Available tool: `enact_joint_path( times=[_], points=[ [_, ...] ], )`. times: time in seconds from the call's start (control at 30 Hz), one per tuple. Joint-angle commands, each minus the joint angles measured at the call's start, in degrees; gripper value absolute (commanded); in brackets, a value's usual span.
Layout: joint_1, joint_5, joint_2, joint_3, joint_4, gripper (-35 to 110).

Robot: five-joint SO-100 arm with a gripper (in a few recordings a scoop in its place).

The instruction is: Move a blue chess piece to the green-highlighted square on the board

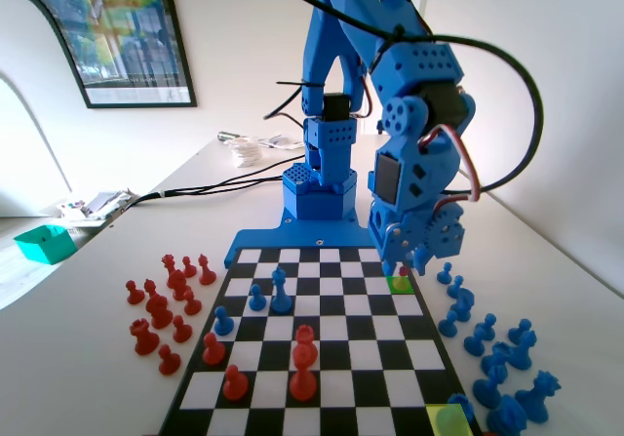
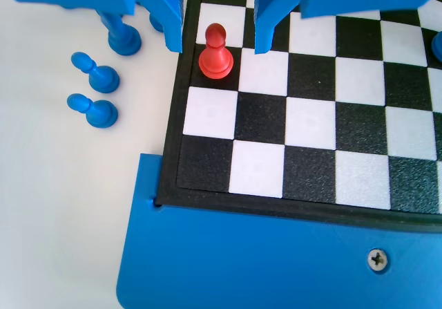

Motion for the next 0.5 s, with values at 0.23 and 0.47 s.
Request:
enact_joint_path(
  times=[0.23, 0.47],
  points=[
    [-1.1, -1.0, -0.8, -3.1, -0.2, 15],
    [-1.2, -1.7, -1.1, -3.8, -0.1, 8]
  ],
)
